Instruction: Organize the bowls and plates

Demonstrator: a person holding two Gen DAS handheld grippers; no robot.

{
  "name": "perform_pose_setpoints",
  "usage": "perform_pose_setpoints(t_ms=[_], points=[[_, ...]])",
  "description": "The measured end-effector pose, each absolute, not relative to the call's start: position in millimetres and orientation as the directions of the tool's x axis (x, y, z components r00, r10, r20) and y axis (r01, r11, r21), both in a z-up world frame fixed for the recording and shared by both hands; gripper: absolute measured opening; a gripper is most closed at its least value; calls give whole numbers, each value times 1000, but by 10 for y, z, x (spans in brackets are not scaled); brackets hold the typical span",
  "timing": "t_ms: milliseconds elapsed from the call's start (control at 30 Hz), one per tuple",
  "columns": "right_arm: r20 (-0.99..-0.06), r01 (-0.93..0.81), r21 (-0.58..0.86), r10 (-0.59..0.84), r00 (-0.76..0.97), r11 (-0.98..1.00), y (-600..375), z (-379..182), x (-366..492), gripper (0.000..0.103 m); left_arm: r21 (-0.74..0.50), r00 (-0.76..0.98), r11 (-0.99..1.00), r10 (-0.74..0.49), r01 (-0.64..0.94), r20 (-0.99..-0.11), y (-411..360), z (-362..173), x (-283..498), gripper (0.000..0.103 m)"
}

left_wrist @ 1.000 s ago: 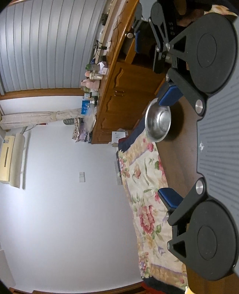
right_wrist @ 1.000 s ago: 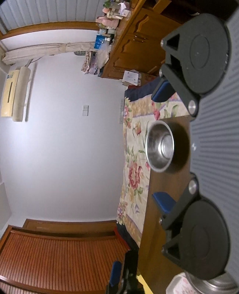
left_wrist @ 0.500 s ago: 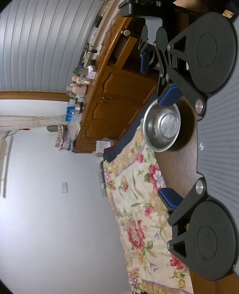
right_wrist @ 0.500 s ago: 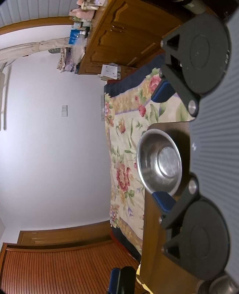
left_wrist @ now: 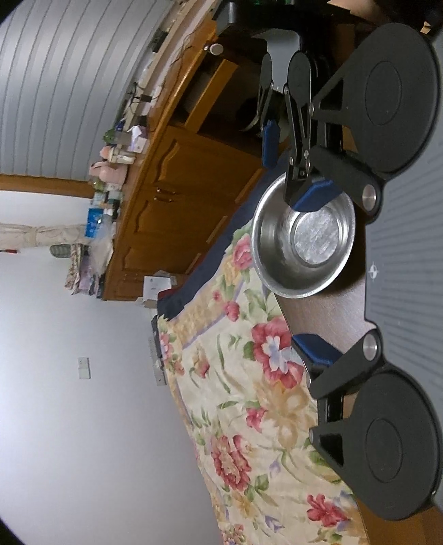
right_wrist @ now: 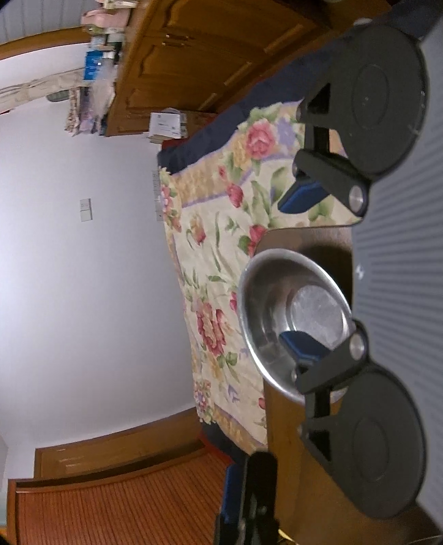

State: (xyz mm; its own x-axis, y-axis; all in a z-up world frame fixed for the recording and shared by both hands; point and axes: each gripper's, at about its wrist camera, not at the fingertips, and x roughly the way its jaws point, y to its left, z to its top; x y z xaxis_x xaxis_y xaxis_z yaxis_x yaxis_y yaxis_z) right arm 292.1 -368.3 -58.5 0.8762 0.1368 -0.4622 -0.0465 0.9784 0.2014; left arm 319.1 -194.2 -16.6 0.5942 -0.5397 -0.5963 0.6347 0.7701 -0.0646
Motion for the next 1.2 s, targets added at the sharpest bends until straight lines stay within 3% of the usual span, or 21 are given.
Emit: perform_pose_setpoints(t_ms=[500, 767, 867, 967, 1000, 1033, 1200], points=[[-516, -56, 270, 194, 835, 961, -3739, -680, 3045, 49, -148, 499, 790, -508, 595, -702, -2064, -526, 3694, 52], [-526, -63, 285, 211, 824, 957, -3722, -689, 3069, 46, -205, 467, 786, -531, 584, -707, -2046, -578, 3743, 48], [-531, -63, 292, 216, 819, 955, -3722, -696, 3095, 43, -220, 453, 785, -534, 579, -713, -2051, -604, 3776, 39], [-538, -62, 300, 222, 813, 952, -3730, -718, 3114, 36, -244, 429, 778, -545, 579, -720, -2046, -641, 3790, 16], [-540, -66, 307, 231, 809, 949, -3733, -725, 3122, 34, -250, 425, 774, -551, 581, -718, -2041, -639, 3781, 15], [-548, -67, 314, 239, 802, 947, -3736, -731, 3133, 24, -252, 426, 774, -553, 581, -716, -2039, -630, 3771, 15], [-555, -55, 328, 240, 797, 943, -3746, -657, 3091, 19, -245, 440, 771, -559, 588, -703, -1991, -492, 3659, 13]])
